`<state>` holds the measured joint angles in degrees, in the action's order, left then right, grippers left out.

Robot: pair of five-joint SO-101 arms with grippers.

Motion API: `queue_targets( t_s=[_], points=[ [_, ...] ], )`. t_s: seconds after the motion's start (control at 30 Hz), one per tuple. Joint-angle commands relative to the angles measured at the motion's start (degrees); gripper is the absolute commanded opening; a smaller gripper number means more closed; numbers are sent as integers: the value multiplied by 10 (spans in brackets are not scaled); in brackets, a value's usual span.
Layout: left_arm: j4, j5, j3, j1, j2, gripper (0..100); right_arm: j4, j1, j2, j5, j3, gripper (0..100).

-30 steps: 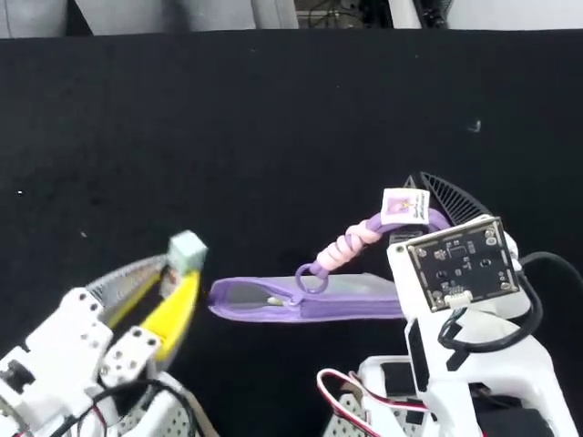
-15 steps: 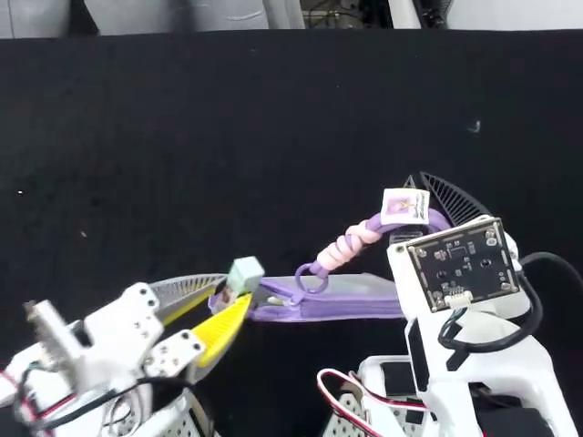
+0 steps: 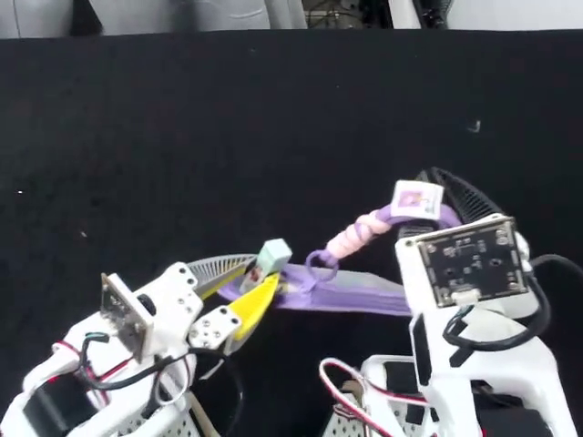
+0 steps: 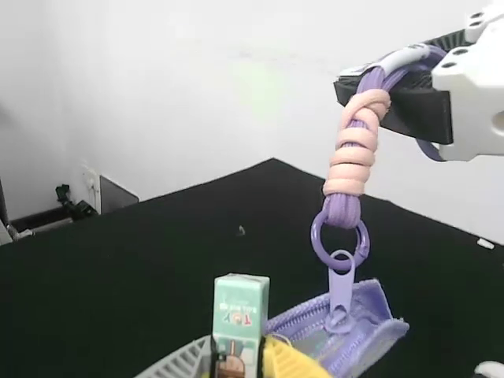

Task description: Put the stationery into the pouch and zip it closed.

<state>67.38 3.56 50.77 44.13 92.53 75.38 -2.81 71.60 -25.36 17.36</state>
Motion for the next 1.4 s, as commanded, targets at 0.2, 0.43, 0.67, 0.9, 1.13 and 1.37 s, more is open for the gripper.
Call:
queue_targets(
  t_s=[0.2,0.43,0.67,0.9,1.13,1.37],
  points=[
    [-272,-3,139,4,-7,29,-31,-66,-23,2,-7,11],
    [-420,50,240,4,-7,31,-31,-67,-58,1,-7,11],
    [-419,55,240,5,-7,148,-32,-85,-61,1,-8,11],
    [-419,50,226,65,-9,152,-34,-149,-64,1,-27,11],
    [-353,49,111,31,-92,152,-36,-150,-64,4,-28,11],
    [-273,55,-90,-109,-132,151,-71,-148,-65,47,-28,11]
  ],
)
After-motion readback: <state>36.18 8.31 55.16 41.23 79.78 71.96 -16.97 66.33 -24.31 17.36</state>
